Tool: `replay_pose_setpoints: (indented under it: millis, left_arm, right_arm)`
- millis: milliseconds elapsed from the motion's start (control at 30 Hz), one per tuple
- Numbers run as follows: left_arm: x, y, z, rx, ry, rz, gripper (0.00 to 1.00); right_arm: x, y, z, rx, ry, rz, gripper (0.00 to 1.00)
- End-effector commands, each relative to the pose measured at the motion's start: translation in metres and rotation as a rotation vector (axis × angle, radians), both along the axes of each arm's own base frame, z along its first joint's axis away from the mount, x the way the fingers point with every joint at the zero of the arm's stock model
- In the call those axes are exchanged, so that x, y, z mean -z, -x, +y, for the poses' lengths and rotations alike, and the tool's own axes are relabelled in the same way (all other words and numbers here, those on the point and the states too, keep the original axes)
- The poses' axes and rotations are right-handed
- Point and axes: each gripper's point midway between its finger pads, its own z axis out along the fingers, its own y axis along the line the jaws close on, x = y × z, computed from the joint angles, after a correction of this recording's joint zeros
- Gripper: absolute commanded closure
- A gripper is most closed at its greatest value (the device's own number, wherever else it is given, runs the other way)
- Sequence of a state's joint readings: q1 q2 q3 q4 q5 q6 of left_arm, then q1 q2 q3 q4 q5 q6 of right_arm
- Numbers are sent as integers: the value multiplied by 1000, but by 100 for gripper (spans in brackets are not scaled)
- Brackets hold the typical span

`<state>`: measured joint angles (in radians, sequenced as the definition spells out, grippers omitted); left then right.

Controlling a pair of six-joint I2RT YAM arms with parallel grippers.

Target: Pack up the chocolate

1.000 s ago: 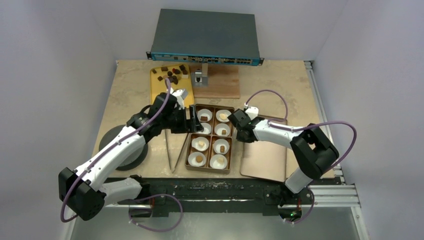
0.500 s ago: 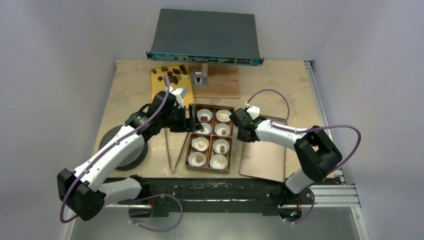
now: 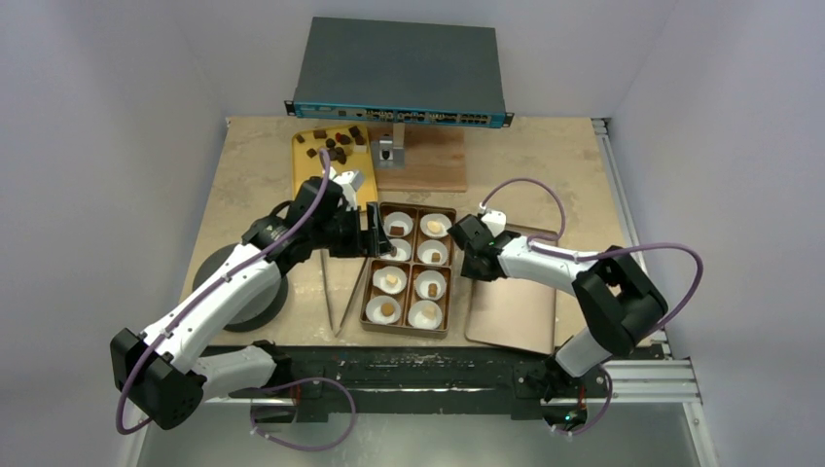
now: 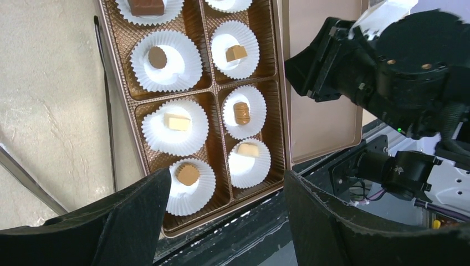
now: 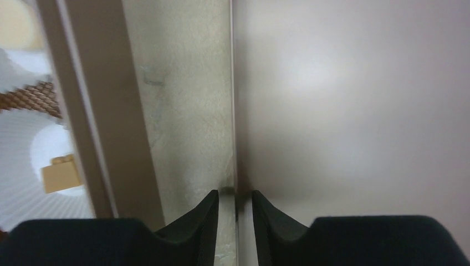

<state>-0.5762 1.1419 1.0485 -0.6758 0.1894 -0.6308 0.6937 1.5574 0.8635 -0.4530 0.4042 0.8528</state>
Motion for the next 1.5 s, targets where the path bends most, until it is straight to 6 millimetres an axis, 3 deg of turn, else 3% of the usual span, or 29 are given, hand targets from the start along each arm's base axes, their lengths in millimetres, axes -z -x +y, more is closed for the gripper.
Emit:
replay_pose_setpoints:
  millis: [0, 233, 333, 867, 1033, 1100, 1167, 1233, 1333, 1467]
  left_arm:
    - [-22, -7, -6, 28, 36, -56, 26]
    - [-19, -9, -8, 32, 29, -46, 26]
    - [-21, -10, -9, 35, 28, -45, 26]
    - [-41, -16, -10, 47, 32, -68, 26]
    - [-44, -18, -11, 54, 36, -71, 27]
    - [-43, -20, -10, 52, 34, -69, 26]
    - [-44, -20, -10, 52, 33, -67, 26]
    - [-44, -19, -8, 47, 33, -73, 26]
    - [-42, -18, -8, 48, 33, -72, 26]
    - [-39, -15, -5, 52, 29, -68, 26]
  right_arm:
    - [20, 10, 0, 16, -25, 30, 77]
    - [25, 9, 1, 11, -30, 26, 100]
    - [19, 6, 1, 8, -30, 14, 100]
    - [-105, -18, 14, -37, -181, -210, 100]
    - [-125, -19, 14, -44, -197, -239, 100]
    - [-123, -17, 9, -33, -181, -236, 100]
    - [-108, -13, 7, -25, -163, -200, 98]
    - [-89, -9, 3, -20, -136, -161, 73]
    - [-61, -6, 4, -5, -126, -122, 55]
    - [-26, -1, -1, 6, -82, -68, 58]
